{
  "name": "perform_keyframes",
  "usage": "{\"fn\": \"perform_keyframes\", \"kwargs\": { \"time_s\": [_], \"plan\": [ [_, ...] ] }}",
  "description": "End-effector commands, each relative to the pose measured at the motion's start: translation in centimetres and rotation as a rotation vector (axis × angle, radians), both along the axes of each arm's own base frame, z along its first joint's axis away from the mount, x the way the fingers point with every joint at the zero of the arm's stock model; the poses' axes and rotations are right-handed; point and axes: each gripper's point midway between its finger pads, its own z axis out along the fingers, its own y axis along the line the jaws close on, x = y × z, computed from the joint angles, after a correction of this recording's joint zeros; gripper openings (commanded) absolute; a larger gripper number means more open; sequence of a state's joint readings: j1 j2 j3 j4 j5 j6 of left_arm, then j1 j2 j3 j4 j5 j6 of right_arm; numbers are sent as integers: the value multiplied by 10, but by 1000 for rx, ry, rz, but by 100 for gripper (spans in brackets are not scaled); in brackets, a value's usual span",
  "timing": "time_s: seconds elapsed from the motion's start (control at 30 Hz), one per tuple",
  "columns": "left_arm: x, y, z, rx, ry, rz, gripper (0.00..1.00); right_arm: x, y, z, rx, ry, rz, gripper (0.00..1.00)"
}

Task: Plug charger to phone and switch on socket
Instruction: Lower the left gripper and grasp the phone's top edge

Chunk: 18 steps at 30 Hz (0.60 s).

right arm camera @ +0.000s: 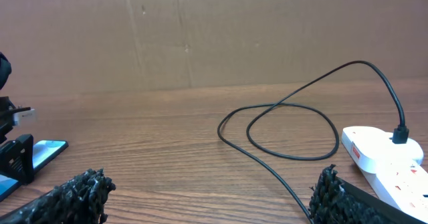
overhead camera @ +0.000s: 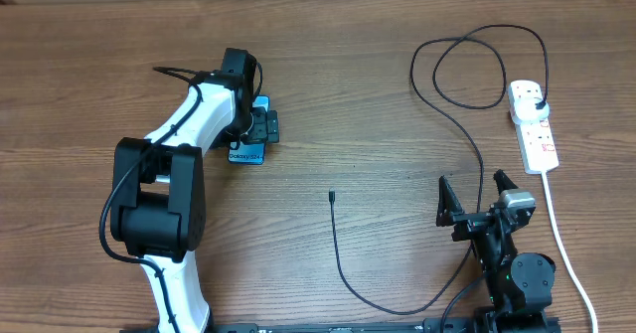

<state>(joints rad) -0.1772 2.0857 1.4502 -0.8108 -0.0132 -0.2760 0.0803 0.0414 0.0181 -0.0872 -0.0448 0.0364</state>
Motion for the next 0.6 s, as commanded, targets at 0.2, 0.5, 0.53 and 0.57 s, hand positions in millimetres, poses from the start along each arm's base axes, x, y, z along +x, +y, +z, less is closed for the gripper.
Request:
{"fn": "perform_keyframes", "kwargs": {
  "time_s": [0.2, 0.5, 0.53, 0.57],
  "plan": [
    [-22, -2, -13, 1, 112, -38, 82, 0, 1, -4, -4, 5, 6, 100],
    [-61, -10, -10, -61, 269, -106, 74, 0, 1, -4, -4, 5, 7, 100],
    [-64, -11, -10, -66, 284, -111, 73, 0, 1, -4, -4, 5, 7, 100],
    [-68, -11, -9, -69, 300, -113, 74, 0, 1, -4, -4, 5, 7, 100]
  ]
}}
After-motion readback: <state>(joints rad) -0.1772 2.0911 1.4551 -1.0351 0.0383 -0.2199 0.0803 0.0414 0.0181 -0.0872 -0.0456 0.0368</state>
